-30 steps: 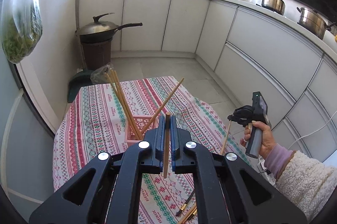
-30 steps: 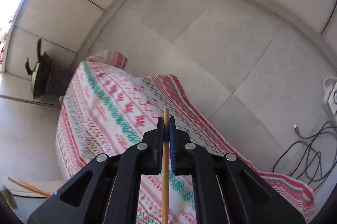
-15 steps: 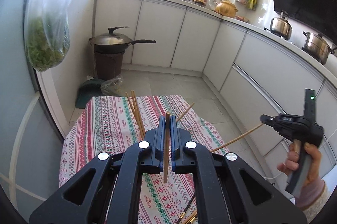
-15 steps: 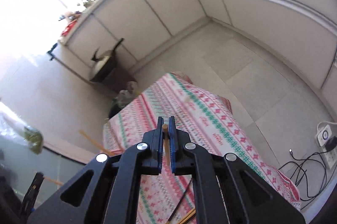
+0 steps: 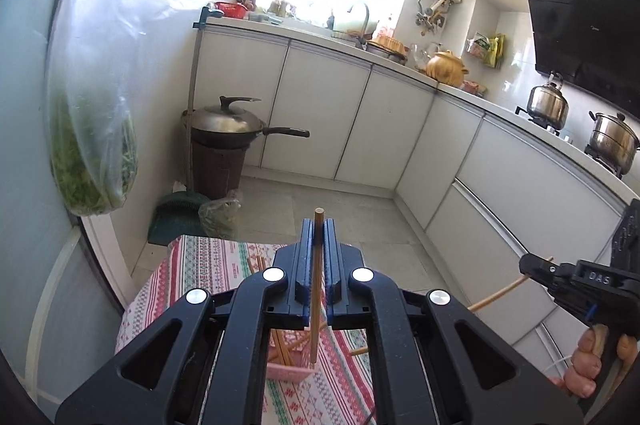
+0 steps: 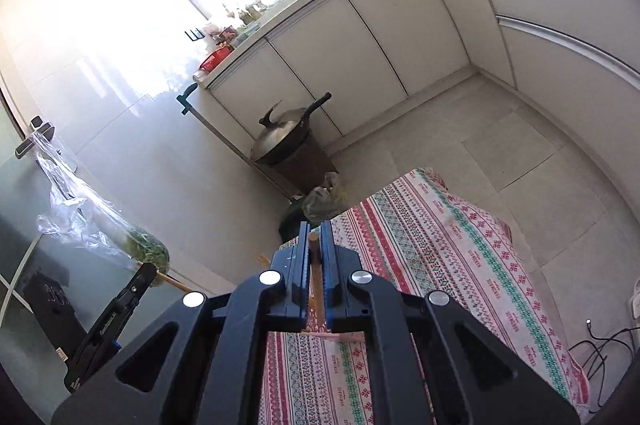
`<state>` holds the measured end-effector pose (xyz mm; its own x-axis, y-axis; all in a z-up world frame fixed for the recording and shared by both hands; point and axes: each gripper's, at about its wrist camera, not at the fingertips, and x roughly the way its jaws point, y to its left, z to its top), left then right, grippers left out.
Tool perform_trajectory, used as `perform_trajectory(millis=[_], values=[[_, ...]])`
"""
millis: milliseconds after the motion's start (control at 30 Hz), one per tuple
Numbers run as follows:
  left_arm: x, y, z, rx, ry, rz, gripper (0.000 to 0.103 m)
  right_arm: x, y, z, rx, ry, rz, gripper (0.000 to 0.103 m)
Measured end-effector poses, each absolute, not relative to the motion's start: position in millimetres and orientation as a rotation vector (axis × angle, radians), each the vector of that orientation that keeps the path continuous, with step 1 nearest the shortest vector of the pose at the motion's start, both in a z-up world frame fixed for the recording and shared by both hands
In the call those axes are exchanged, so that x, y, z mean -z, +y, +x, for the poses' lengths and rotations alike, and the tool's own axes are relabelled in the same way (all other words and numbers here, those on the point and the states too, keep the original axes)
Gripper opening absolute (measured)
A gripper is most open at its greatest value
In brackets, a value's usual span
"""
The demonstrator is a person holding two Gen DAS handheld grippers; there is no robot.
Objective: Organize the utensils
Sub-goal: 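Lower both chopsticks into the pink holder and open both tools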
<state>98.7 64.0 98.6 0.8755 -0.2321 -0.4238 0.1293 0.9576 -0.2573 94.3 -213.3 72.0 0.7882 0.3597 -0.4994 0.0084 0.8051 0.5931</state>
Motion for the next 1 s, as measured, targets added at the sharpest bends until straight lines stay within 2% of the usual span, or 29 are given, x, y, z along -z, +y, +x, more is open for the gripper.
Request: perform_trajectory(millis=[133, 200, 300, 333, 367, 467, 800, 1000], values=[[-71, 57, 131, 0.176, 0.511, -0.217, 0.005, -70, -203, 105, -0.209, 0.645, 0.597, 0.005], [-49, 58, 145, 0.161, 0.586, -0.224, 0.013, -67, -199, 112, -0.213, 0.657, 0.597, 0.005], [-42, 72, 146, 0.124, 0.598, -0.247, 0.015, -63, -190, 122, -0.225, 0.683, 0.579, 0.005], [-49, 80, 141, 0.111, 0.57, -0.267, 0.019, -62, -186, 123, -0.218, 0.685, 0.565, 0.005], [-56, 88, 134, 0.093, 0.541, -0.283, 0.03, -62, -182, 126, -0.208, 0.686, 0.551, 0.005], [-74, 106, 118, 0.055, 0.478, -0.317, 0.043, -58, -173, 133, -0.195, 0.695, 0.528, 0.005], [-77, 116, 115, 0.058, 0.508, -0.319, 0.044, -21, -125, 168, -0.166, 0.782, 0.448, 0.005], [-67, 100, 119, 0.063, 0.572, -0.235, 0.045, 0, -99, 182, -0.206, 0.789, 0.461, 0.013]])
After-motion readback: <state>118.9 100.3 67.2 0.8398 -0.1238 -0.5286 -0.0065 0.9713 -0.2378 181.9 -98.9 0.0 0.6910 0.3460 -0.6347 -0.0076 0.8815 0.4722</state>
